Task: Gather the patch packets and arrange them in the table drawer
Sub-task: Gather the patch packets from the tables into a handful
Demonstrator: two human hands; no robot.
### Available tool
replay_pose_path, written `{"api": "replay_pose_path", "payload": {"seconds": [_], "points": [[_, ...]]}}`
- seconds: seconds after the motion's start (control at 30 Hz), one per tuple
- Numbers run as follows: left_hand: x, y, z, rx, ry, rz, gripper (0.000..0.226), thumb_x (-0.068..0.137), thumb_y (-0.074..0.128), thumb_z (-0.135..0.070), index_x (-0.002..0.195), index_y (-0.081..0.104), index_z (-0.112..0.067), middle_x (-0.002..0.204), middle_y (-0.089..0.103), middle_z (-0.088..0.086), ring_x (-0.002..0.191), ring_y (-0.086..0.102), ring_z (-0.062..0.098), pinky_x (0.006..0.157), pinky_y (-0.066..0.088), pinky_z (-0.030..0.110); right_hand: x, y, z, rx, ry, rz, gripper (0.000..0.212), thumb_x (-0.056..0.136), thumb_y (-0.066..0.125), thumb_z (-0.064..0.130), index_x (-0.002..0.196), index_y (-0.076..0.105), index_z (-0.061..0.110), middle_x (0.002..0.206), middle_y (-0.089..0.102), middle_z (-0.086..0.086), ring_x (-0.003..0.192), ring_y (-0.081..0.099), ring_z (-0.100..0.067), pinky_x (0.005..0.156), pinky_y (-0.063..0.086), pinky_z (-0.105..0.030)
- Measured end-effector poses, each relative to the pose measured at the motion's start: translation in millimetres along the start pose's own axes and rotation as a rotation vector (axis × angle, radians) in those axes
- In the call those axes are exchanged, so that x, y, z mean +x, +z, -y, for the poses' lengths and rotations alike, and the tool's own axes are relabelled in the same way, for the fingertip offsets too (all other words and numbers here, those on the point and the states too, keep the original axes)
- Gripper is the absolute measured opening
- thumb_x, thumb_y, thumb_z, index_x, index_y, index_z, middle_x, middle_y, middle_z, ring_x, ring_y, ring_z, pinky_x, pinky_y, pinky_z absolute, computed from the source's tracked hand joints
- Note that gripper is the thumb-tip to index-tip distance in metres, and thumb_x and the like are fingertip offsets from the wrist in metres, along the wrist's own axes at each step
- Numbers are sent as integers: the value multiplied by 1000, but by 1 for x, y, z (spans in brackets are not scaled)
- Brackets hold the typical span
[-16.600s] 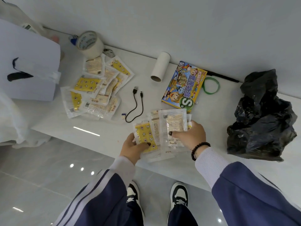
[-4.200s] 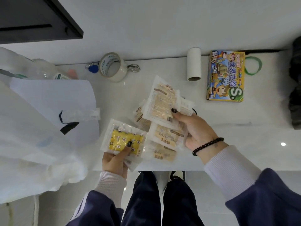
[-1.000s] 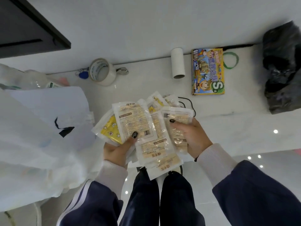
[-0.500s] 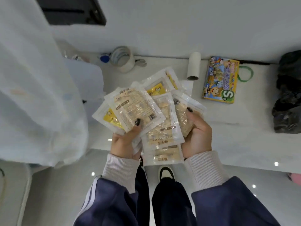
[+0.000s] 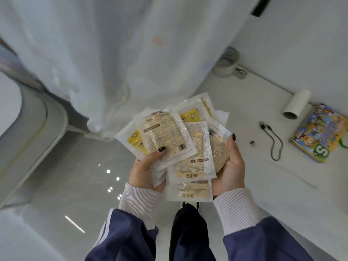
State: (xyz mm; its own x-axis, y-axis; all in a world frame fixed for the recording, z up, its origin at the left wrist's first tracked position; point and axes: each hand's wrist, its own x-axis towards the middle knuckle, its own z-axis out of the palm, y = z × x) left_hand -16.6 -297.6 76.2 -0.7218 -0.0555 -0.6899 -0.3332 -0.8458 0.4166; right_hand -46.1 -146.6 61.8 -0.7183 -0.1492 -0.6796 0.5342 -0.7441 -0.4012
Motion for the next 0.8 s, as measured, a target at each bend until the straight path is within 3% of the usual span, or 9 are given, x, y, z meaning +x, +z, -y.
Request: {"api": "replay_pose_path", "payload": {"seconds": [0.1,0.17,0.23,0.37,0.47,0.53,0.67,0.8], "points": [[-11,-46,-19,-80,56,16,39,67,64,3,104,70,-6,94,73,15,80,72,32,67,60,48,0,19,-36,-62,72,3,34,80,58,32,104,72,13,102,72,-14,90,70,-33,72,57,-49],[-19,-76,-30,-134,87,7,56,57,80,-5,112,69,-7,107,69,17,91,70,35,84,55,55,-4,32,-60,-101,121,8,26,75,58,24,94,72,13,88,74,-11,76,71,-29,62,57,-40],[-31,-111,-46,-197,115,16,74,56,89,-19,125,62,-8,116,65,16,99,67,34,93,49,54,-9,49,-94,-148,153,11,25,71,58,20,90,70,12,80,73,-10,69,71,-28,58,57,-37],[-74,-188,-90,-330,202,60,60,60,87,-41,113,72,-17,118,69,11,108,66,32,92,52,51,-28,84,-182,-253,227,54,39,68,57,19,104,65,9,84,72,-11,72,70,-30,60,57,-39],[-108,-242,-124,-420,241,-18,65,71,69,-56,125,65,-20,127,63,13,115,61,36,89,53,54,-46,109,-252,-325,301,45,56,69,60,20,124,59,6,110,68,-18,96,66,-38,78,55,-51],[-133,-289,-147,-504,283,-56,69,76,51,-65,129,60,-21,127,64,12,113,63,37,83,55,52,-61,126,-305,-361,366,51,56,72,61,21,127,59,9,118,65,-19,105,63,-40,87,51,-56],[-177,-382,-186,-550,320,-61,91,74,45,-80,144,43,-22,147,45,10,132,46,36,104,41,54,-88,158,-405,-417,463,116,43,73,61,26,112,68,11,99,72,-15,86,70,-35,75,56,-49],[-215,-447,-223,-583,382,-66,91,75,36,-84,141,48,-23,148,44,8,136,41,36,112,29,55,-107,183,-485,-442,485,167,35,78,60,27,108,70,12,99,72,-15,87,70,-35,77,55,-49]]}}
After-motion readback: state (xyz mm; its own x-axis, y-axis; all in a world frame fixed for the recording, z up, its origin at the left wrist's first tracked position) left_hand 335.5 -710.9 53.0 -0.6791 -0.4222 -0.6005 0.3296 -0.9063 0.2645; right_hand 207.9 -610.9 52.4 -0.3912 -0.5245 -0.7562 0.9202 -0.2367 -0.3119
